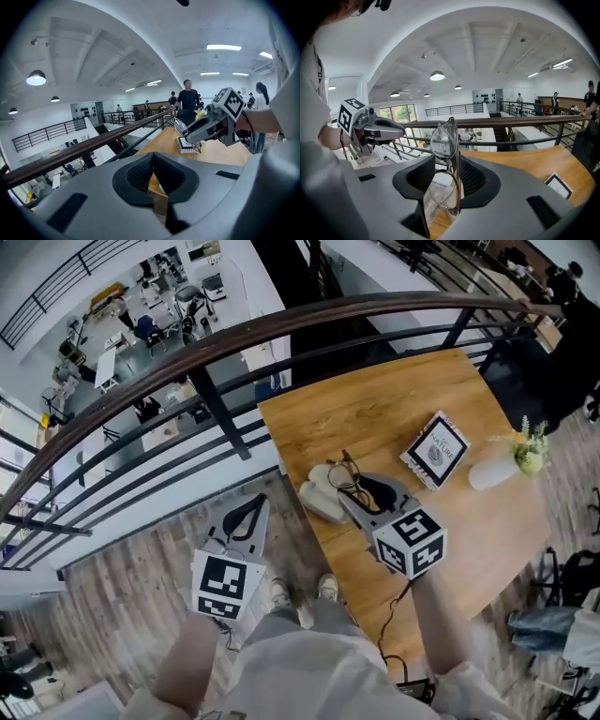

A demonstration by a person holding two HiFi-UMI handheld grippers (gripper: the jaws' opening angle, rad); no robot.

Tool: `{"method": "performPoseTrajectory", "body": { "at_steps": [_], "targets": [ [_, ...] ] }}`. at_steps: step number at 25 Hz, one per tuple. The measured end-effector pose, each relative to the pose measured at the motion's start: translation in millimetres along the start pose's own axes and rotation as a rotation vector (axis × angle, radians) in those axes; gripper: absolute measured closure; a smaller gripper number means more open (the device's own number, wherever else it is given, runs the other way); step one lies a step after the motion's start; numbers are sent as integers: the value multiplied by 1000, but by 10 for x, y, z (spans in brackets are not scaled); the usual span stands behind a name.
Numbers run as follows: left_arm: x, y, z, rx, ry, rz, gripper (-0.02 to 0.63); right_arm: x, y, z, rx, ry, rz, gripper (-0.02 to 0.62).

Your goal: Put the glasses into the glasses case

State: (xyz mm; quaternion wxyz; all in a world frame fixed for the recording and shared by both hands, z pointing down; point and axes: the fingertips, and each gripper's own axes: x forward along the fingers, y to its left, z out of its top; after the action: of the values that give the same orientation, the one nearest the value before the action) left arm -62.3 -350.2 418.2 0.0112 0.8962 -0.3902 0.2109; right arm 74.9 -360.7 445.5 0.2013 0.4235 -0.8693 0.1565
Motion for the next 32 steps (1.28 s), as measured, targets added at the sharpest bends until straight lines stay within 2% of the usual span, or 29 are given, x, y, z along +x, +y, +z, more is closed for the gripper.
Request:
{"method": "performPoseTrajectory", "body": {
  "at_steps": [4,11,16,27,32],
  "targets": [
    [190,-66,-329,-14,64,-30,589,268,-58,-303,22,67,21,416],
    [452,-180,-855,-71,166,-88,589,738,-217,-1103,16,277,41,414],
    [521,-183,-1090,-93,208,-97,589,978,-232,-1590,-40,404,78,414],
    [475,-224,-1440,-139,270,-121,589,1294,-10,-2201,-31,558,179,411],
    [437,-240,-1520,-151,280,-118,589,1409,45,-2357,-61,589,181,427]
  ]
}}
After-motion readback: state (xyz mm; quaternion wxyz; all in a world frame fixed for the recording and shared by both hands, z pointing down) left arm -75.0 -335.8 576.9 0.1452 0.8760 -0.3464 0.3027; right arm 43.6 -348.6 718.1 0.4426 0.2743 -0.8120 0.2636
